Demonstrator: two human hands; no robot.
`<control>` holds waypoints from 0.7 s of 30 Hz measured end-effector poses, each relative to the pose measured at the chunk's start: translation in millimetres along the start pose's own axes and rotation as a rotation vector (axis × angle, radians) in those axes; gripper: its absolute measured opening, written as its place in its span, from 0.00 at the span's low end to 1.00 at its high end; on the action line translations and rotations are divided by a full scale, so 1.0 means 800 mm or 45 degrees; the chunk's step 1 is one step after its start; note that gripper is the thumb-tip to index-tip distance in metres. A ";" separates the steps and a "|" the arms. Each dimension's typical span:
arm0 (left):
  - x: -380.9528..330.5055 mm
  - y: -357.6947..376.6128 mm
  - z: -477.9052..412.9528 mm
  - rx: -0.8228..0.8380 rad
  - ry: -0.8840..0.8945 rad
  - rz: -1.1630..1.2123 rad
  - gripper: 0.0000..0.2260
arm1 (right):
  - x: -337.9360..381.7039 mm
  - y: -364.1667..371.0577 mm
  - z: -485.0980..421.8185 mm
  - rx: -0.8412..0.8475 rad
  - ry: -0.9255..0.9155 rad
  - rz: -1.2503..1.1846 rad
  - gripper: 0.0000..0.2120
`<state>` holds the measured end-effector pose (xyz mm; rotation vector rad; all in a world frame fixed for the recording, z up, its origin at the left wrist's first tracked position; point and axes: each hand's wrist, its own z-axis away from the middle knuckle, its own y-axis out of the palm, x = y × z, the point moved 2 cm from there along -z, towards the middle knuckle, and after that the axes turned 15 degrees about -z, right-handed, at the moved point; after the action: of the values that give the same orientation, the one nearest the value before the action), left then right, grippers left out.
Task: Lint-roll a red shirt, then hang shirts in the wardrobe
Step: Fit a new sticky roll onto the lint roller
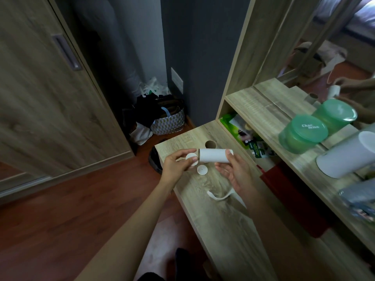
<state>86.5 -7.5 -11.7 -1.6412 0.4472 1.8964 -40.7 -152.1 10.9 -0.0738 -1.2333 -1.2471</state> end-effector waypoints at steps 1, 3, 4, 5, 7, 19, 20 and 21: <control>0.009 -0.002 -0.001 -0.033 -0.032 0.025 0.10 | -0.002 -0.002 0.002 -0.010 -0.014 0.007 0.11; 0.031 -0.005 -0.005 -0.089 -0.094 -0.019 0.09 | -0.004 -0.006 0.003 -0.037 -0.036 0.014 0.13; 0.044 -0.008 -0.008 -0.104 -0.124 -0.081 0.10 | -0.004 -0.008 0.004 -0.045 -0.042 0.006 0.14; 0.055 -0.011 -0.010 -0.115 -0.153 -0.141 0.10 | -0.005 -0.009 0.005 -0.050 -0.046 -0.003 0.15; 0.077 -0.016 -0.016 -0.128 -0.185 -0.301 0.10 | -0.006 -0.014 0.005 -0.062 -0.047 -0.001 0.15; 0.078 -0.015 -0.032 -0.048 -0.031 -0.769 0.14 | -0.014 -0.039 0.000 -0.073 -0.027 -0.007 0.15; 0.074 -0.016 -0.031 -0.038 -0.021 -0.756 0.14 | -0.014 -0.039 -0.001 -0.074 -0.023 -0.008 0.15; 0.069 -0.016 -0.030 -0.034 -0.005 -0.716 0.13 | -0.013 -0.038 -0.001 -0.071 -0.020 -0.008 0.16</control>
<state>109.4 -0.1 -68.6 -1.5698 -0.0479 1.4841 -60.6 -157.6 -13.9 -0.1210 -1.2132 -1.2889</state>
